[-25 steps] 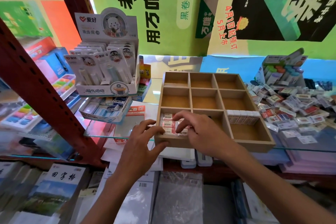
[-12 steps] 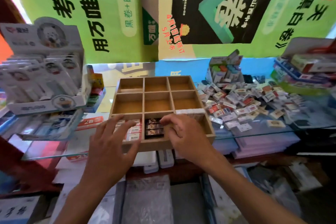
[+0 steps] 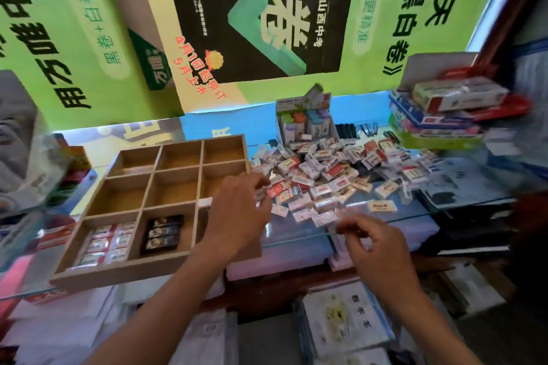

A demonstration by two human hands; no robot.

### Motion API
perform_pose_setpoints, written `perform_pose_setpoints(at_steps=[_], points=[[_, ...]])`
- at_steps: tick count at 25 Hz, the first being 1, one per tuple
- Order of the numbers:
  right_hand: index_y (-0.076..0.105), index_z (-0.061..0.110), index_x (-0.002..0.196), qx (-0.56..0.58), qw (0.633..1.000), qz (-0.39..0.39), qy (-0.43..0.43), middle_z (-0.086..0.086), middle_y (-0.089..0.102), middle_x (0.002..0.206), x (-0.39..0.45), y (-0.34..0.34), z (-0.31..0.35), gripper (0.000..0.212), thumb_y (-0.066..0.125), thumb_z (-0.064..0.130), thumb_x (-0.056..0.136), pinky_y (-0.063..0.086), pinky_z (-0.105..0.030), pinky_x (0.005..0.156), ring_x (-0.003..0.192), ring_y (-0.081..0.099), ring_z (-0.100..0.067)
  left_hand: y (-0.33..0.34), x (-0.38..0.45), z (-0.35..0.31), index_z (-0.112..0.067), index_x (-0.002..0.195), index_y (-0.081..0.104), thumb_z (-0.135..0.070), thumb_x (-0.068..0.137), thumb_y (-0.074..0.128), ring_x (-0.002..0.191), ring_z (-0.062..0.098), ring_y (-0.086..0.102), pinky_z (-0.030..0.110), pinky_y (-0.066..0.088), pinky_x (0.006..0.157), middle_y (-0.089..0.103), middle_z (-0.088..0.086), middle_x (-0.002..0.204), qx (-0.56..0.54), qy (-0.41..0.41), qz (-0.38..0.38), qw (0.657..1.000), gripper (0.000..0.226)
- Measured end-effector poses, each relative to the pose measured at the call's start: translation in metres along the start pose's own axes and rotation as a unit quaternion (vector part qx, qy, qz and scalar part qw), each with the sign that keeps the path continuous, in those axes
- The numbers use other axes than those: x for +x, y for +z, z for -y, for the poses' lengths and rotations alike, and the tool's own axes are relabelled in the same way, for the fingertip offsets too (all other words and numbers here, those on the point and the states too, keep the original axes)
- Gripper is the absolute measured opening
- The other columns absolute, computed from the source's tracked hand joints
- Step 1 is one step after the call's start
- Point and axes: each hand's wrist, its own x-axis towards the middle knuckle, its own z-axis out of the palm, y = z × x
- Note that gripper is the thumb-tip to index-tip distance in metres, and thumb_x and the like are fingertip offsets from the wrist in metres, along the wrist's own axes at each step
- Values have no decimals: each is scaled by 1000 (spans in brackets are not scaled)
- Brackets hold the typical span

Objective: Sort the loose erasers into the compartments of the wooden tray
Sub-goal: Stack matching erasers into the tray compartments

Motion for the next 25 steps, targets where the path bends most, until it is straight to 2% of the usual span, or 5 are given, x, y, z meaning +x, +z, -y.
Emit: perform_pose_setpoints(at_steps=[8, 12, 15, 20, 25], points=[[70, 28, 86, -18, 1000, -1, -18, 17, 69, 82, 43, -18, -23, 28, 65, 1, 86, 47, -14, 63, 78, 63, -1, 41, 94, -26, -21, 119, 63, -32, 87, 62, 105, 25, 60, 42, 53, 88, 68, 5, 115, 146, 49, 84, 985, 34], [71, 22, 93, -75, 997, -21, -11, 9, 70, 86, 68, -19, -26, 14, 65, 11, 88, 44, -25, 63, 77, 62, -10, 62, 114, -23, -22, 115, 59, -32, 87, 60, 109, 30, 56, 40, 42, 87, 65, 8, 113, 261, 57, 131, 955, 30], [69, 20, 103, -128, 991, -20, 29, 4, 70, 97, 97, -5, -29, 15, 63, 23, 90, 50, -32, 71, 83, 61, -18, 71, 113, -17, -25, 102, 63, -33, 84, 66, 98, 26, 61, 35, 45, 79, 69, 6, 105, 211, 47, 110, 970, 20], [61, 21, 108, -256, 963, 23, 86, 0, 67, 105, 127, 27, -20, 30, 61, 43, 89, 47, -42, 88, 105, 52, -26, 50, 94, -21, -22, 117, 62, -34, 81, 74, 94, 19, 64, 37, 56, 83, 69, 1, 111, 62, -3, 82, 995, 40], [54, 25, 101, -199, 972, -38, 118, 4, 63, 98, 129, 41, -23, 28, 73, 33, 81, 47, -44, 87, 101, 53, -25, 21, 72, -17, -23, 124, 63, -33, 87, 73, 78, 8, 62, 21, 52, 64, 63, -9, 92, -84, -83, 66, 991, 40]])
